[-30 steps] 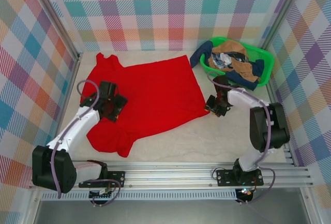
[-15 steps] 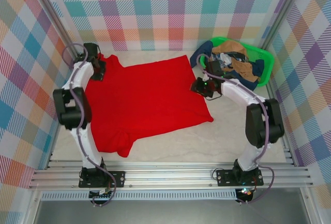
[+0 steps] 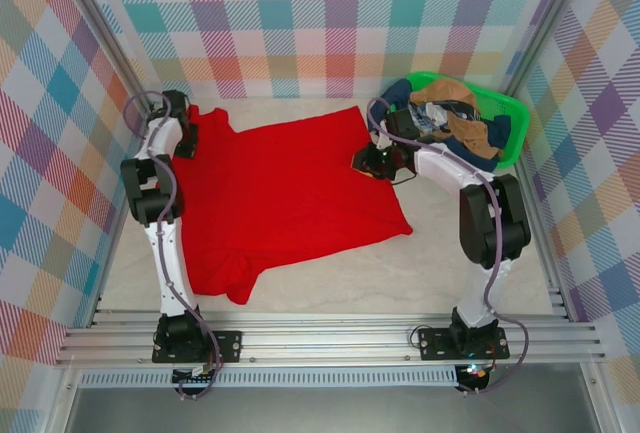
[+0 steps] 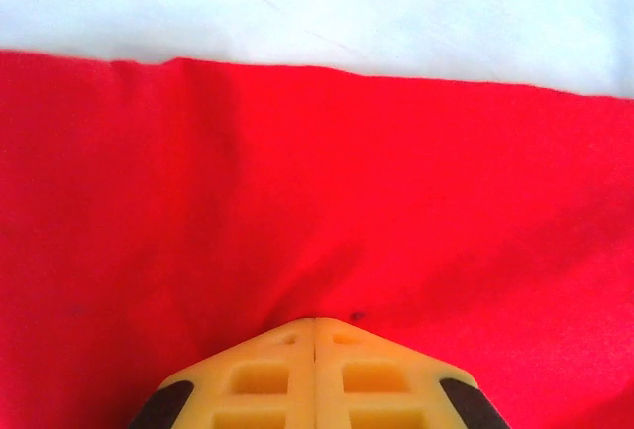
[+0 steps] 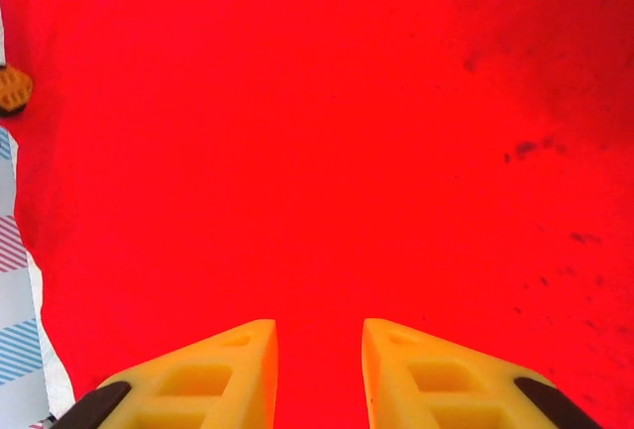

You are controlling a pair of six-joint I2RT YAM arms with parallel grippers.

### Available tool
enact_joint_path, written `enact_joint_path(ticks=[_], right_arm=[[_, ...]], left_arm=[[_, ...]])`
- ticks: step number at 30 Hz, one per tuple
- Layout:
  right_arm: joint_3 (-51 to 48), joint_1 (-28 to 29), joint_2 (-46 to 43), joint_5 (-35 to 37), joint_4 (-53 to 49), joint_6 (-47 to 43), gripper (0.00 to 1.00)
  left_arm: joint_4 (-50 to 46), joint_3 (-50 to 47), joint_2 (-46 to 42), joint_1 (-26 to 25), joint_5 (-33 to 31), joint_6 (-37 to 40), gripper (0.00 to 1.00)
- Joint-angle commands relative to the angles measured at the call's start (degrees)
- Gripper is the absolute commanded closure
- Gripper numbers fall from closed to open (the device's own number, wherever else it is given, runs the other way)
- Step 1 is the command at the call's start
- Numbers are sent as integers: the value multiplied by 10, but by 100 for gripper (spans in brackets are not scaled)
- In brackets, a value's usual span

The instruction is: Fold and stack the t-shirts

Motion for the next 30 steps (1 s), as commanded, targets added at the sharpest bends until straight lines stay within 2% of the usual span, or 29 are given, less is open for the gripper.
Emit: enact_joint_path(ticks=[1, 5, 7, 10, 15, 17, 20, 23, 30], right_arm=[[37, 11, 30, -23, -15, 6, 72], [78, 17, 60, -25, -30, 3, 71], [97, 18, 76, -22, -40, 4, 71], [127, 19, 104, -19, -59, 4, 71], [131, 19, 119, 3, -52, -3, 71], [131, 19, 130, 9, -47, -5, 71], [144, 18, 154, 21, -55, -9, 71], [149, 17, 169, 36, -70, -4, 71], [102, 7, 166, 71, -95, 19, 72]], left_arm=[[-39, -77, -22, 39, -19, -3, 94], [-45, -73, -38, 45, -6, 18, 93], [-56, -49, -38, 44, 7, 23, 88], [-77, 12, -36, 33, 17, 34, 76], [-138, 198, 23, -16, 28, 79, 74], [-160, 229, 47, -29, 30, 72, 74], [-176, 208, 63, -36, 39, 43, 76], [-137, 158, 64, -43, 72, 32, 76], [-126, 147, 102, -58, 122, 25, 81]])
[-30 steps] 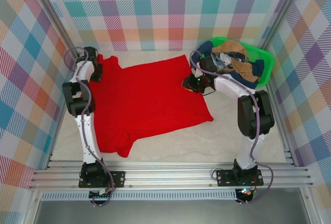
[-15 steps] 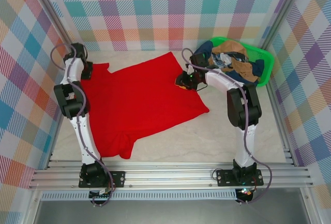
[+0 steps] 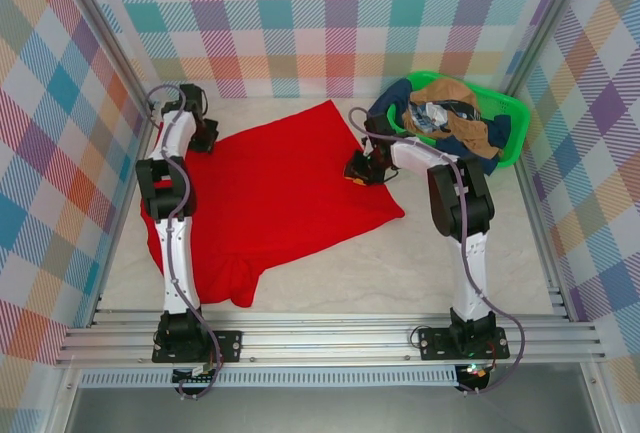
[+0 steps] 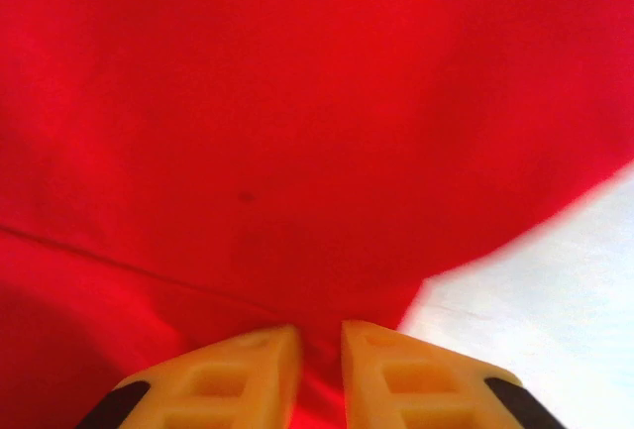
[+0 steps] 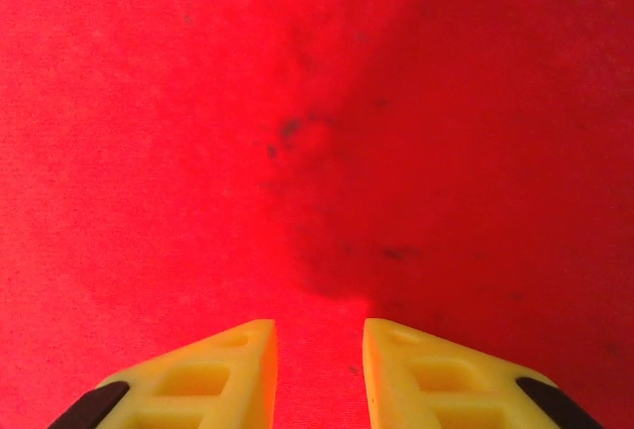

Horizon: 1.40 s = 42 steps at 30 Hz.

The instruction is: Fold and stack the t-shirts

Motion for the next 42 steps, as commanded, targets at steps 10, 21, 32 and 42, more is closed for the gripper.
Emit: enact_joint_path(ticks=[10, 21, 32, 42], right_arm=[[-81, -45, -33, 53, -52, 40, 72], [-5, -50, -24, -9, -46, 8, 67], [-93, -49, -207, 16, -42, 40, 60], [-233, -49, -320, -51, -81, 7, 59]], left_arm=[[75, 139, 159, -56, 112, -23, 84], [252, 242, 213, -56, 143, -45, 66], [-29, -15, -183, -65, -12, 80, 46], [-78, -707, -717, -257, -99, 57, 51]])
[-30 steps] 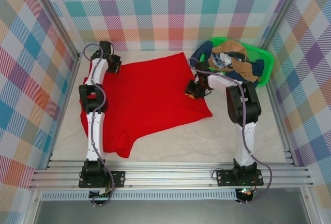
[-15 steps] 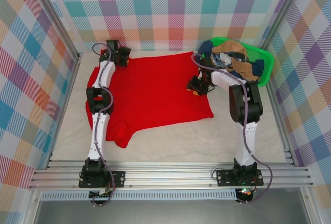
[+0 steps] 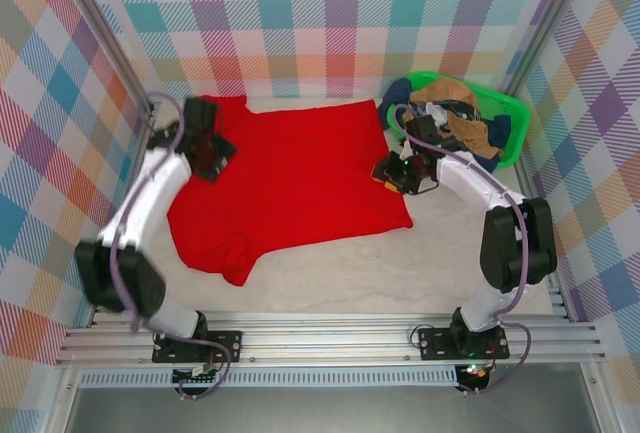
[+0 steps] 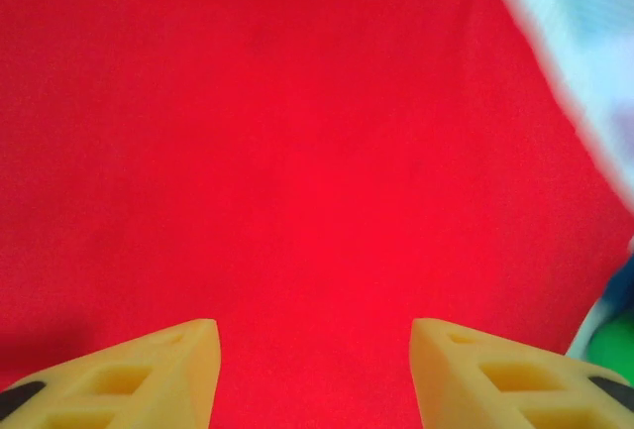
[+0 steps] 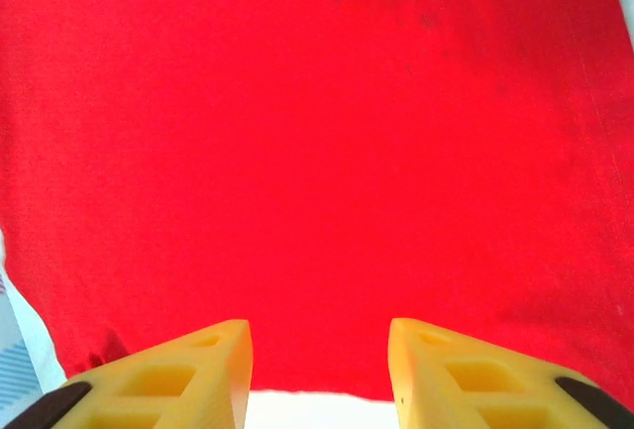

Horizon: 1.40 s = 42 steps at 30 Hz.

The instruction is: Fold and stack the t-shirts

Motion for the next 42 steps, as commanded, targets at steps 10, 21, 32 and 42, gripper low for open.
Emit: enact_joint_path(ticks=[10, 21, 32, 42], right_arm=[[-76, 3, -62, -72, -20, -23, 60], [-122, 3, -87, -62, -10, -23, 60], [-118, 1, -84, -42, -12, -21, 60], [-118, 0, -81, -41, -8, -18, 60]], left_arm=[[-66, -333, -181, -247, -110, -100, 45], [63, -245, -23, -27, -47, 15, 33], [-120, -70, 164, -64, -108, 102, 40], [-79, -79, 228, -92, -76, 123, 59]])
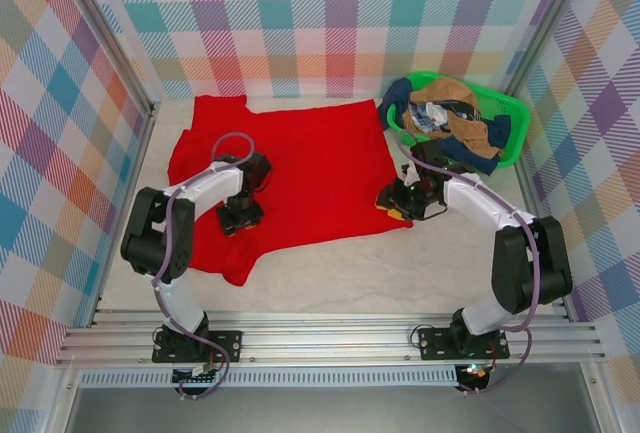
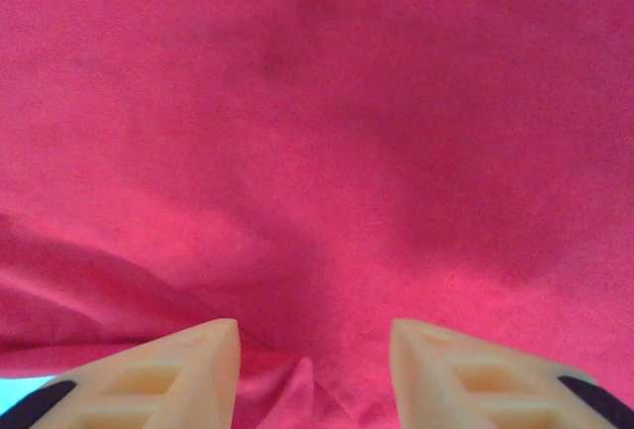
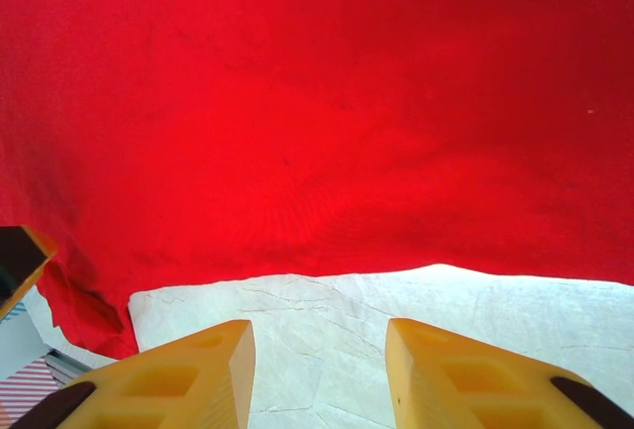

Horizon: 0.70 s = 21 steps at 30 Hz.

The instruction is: Fold and stack the t-shirts

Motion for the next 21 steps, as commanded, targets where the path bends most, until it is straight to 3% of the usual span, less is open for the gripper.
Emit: enact_joint_path(ticks=[1, 4, 12, 17, 21], right_arm=[[1, 0, -3, 3, -1, -6, 60], [-3, -3, -6, 5, -2, -6, 61], [-5, -6, -6, 10, 2, -6, 61], [3, -10, 4, 30, -4, 1, 61], [13, -20, 14, 69, -25, 21, 61]], left_arm=[[-24, -2, 13, -16, -7, 9, 60], [-36, -11, 5, -20, -31, 10, 66], [-81, -41, -70, -20, -65, 1, 99], [-123, -97, -159, -20, -85, -45, 100], [-164, -174, -267, -20, -92, -138, 100]])
